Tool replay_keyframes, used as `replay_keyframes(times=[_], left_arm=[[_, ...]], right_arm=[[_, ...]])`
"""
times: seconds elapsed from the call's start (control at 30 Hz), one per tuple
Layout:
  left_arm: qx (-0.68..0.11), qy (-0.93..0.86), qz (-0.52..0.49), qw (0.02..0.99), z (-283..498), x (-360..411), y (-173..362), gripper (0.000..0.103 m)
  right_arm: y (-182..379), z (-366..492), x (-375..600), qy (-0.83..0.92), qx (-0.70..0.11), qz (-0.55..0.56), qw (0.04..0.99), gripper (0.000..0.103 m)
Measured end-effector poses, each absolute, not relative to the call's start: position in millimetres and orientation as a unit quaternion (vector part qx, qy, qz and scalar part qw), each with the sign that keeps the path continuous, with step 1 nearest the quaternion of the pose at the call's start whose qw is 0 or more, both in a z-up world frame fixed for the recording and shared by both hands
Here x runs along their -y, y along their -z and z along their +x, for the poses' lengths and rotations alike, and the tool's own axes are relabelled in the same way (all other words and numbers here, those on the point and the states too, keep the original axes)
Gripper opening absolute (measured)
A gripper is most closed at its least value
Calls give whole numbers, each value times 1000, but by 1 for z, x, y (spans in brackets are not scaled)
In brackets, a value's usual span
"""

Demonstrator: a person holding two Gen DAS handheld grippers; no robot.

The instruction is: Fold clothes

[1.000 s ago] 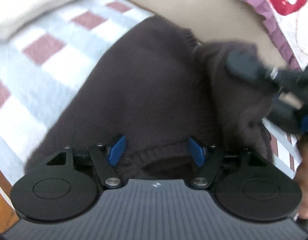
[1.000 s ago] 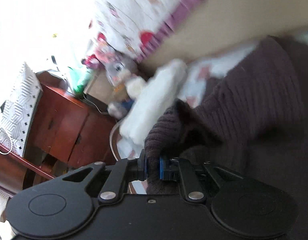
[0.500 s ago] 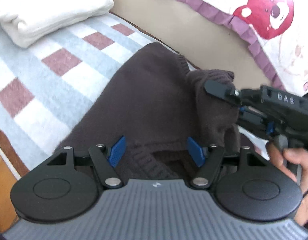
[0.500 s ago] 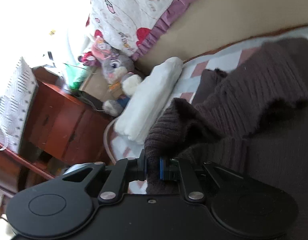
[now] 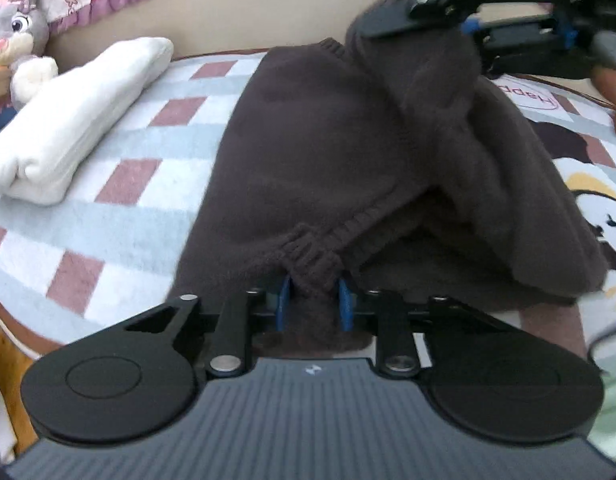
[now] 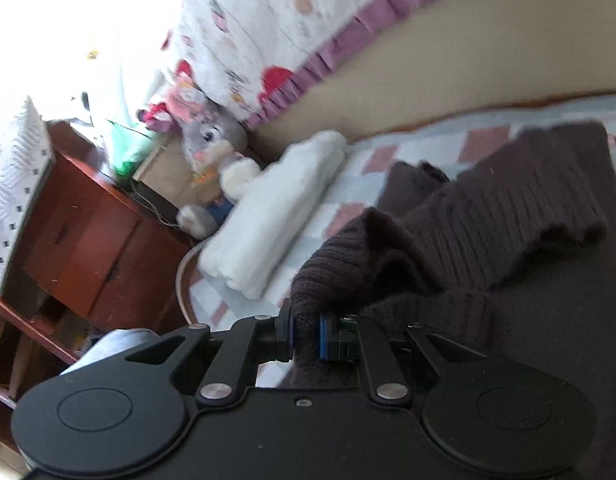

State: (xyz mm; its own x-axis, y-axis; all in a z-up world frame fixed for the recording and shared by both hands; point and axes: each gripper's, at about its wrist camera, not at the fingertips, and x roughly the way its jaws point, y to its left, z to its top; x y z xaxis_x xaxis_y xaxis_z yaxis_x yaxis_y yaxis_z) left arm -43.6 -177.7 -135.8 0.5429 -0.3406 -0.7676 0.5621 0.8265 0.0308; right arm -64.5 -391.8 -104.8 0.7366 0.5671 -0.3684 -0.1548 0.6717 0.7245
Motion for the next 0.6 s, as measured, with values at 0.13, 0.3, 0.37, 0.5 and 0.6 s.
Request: replay_keyframes(times=[0.13, 0.3, 0.37, 0.5, 0.6], left_arm=[[-425, 285, 62, 857, -24, 180, 130, 15], [-429, 304, 40, 850, -36, 182, 150, 27], [-442, 302, 13, 844, -38, 175, 147, 51], [-462, 281, 29, 841, -46, 170, 133, 66], [-437, 324, -80, 835, -52, 144, 121, 66]], right_arm=[[96, -71, 393, -233, -273, 368, 858, 15], [103, -68, 371, -231, -290, 346, 862, 14], [119, -60, 365, -215, -301, 333, 867, 19], [141, -52, 353, -172, -355, 259, 882, 30], [137, -52, 362, -207, -365, 301, 856, 53]])
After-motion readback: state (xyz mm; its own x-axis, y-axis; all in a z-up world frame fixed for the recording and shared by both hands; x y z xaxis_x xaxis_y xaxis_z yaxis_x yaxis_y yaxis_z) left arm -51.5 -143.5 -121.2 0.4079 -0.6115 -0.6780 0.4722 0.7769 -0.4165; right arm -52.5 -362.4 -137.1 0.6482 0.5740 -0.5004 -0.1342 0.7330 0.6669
